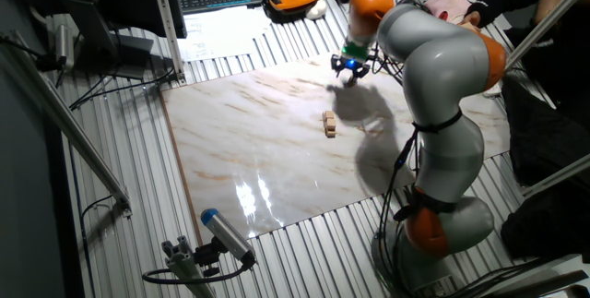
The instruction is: Stack the blocks into a pyramid shape
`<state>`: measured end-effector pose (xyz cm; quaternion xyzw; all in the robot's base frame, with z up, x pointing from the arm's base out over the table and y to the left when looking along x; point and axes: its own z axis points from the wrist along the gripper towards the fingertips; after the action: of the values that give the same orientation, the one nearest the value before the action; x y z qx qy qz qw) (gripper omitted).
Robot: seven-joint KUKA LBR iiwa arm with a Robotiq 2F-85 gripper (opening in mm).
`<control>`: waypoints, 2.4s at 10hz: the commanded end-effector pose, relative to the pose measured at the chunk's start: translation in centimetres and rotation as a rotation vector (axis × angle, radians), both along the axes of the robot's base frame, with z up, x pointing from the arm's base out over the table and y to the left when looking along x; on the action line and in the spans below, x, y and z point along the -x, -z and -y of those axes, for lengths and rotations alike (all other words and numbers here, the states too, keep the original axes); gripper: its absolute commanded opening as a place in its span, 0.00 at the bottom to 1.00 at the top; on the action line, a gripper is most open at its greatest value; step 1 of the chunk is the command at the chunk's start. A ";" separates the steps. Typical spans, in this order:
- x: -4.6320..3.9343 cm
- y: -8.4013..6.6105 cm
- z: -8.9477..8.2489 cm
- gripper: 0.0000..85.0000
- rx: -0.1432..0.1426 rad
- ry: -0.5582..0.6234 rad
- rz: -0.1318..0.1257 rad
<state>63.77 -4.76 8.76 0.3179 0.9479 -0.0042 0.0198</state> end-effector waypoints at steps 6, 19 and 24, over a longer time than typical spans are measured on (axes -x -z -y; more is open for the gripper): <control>-1.71 1.8 3.8 0.60 0.005 0.007 0.014; -1.06 3.5 4.0 0.00 -0.086 -0.096 0.025; 0.30 0.1 0.4 0.00 -0.124 -0.213 0.037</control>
<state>63.40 -5.21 8.70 0.2167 0.9741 0.0620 0.0178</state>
